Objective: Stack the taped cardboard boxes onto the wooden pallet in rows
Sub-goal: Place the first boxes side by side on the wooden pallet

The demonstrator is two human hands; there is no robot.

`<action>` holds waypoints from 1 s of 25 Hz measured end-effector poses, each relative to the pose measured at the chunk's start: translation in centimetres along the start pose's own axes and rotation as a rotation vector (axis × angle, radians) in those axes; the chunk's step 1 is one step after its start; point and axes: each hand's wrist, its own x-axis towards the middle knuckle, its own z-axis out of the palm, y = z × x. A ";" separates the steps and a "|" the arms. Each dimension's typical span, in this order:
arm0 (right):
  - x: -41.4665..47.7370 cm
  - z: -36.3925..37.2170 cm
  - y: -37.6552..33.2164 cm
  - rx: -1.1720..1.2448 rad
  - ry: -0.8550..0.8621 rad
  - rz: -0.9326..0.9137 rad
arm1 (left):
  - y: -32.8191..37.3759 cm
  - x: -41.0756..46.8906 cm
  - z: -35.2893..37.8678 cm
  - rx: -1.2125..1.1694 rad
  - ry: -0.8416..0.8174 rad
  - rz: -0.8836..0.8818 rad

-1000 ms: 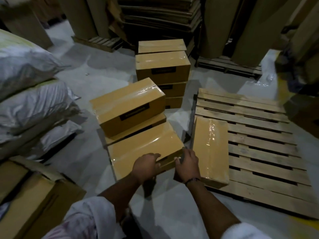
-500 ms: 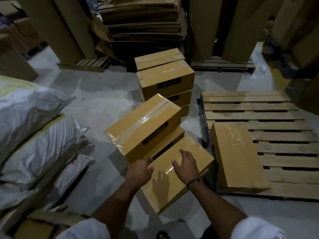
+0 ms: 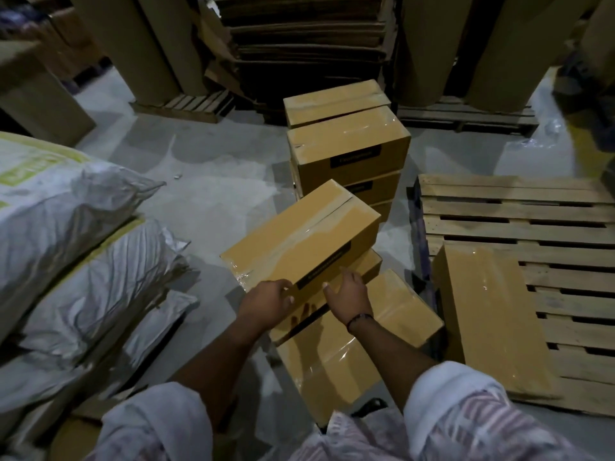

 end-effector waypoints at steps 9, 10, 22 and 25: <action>6.3 2.2 -2.0 0.060 0.031 0.145 | -2.9 10.3 -2.4 0.128 -0.125 0.137; 7.2 2.7 -2.2 0.059 0.038 0.168 | -3.7 12.4 -2.6 0.144 -0.131 0.173; 19.2 15.5 -4.0 0.074 0.120 0.553 | -14.1 37.5 1.0 0.353 -0.364 0.433; 21.3 17.2 -4.0 0.104 0.152 0.564 | -15.5 40.5 2.4 0.237 -0.437 0.454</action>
